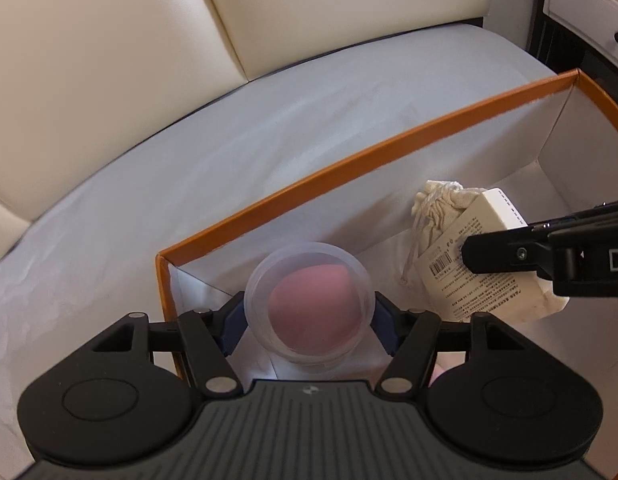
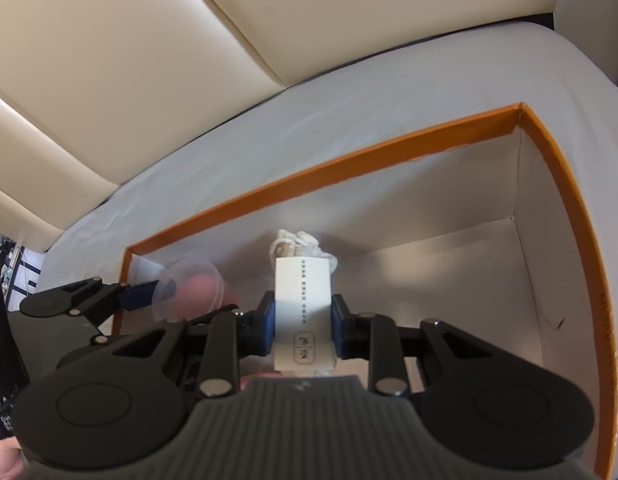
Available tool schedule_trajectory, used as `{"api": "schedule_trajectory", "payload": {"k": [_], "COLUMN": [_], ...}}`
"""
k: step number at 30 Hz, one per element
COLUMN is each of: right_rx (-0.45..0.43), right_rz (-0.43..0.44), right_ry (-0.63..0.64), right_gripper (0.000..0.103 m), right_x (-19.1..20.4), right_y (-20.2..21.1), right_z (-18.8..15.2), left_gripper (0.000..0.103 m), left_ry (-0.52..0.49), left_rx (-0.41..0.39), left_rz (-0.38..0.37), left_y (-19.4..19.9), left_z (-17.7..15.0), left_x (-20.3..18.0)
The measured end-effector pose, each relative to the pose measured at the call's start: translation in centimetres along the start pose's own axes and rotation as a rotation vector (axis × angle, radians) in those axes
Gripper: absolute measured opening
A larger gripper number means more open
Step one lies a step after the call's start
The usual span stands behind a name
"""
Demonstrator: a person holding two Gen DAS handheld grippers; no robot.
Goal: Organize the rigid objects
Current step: 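Lower the tub and pouch into the orange box and open both tools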
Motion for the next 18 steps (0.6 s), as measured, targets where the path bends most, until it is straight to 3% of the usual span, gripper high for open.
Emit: {"api": "schedule_trajectory", "payload": {"k": [13, 18], "right_rx": [0.012, 0.011], "right_rz": [-0.04, -0.035], "right_ry": [0.018, 0.017], "right_gripper": [0.027, 0.027], "right_x": [0.3, 0.8], "right_y": [-0.5, -0.8], "right_z": [-0.3, -0.1], "left_gripper": [0.08, 0.078], "left_ry": [0.018, 0.181], "left_rx": [-0.063, -0.239], "left_rz": [-0.051, -0.1], "left_y": [1.0, 5.1], "left_z": [-0.2, 0.3], "left_x": [0.9, 3.4]}}
Point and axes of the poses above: each gripper's, at about its wrist camera, not at the fingertips, and y roughly against the way its jaws point, x to its left, z to its top, the point moved 8 cm from there along -y, roughly the way its jaws point, and after that the axes turned 8 degrees about y, right-handed, at the moved point
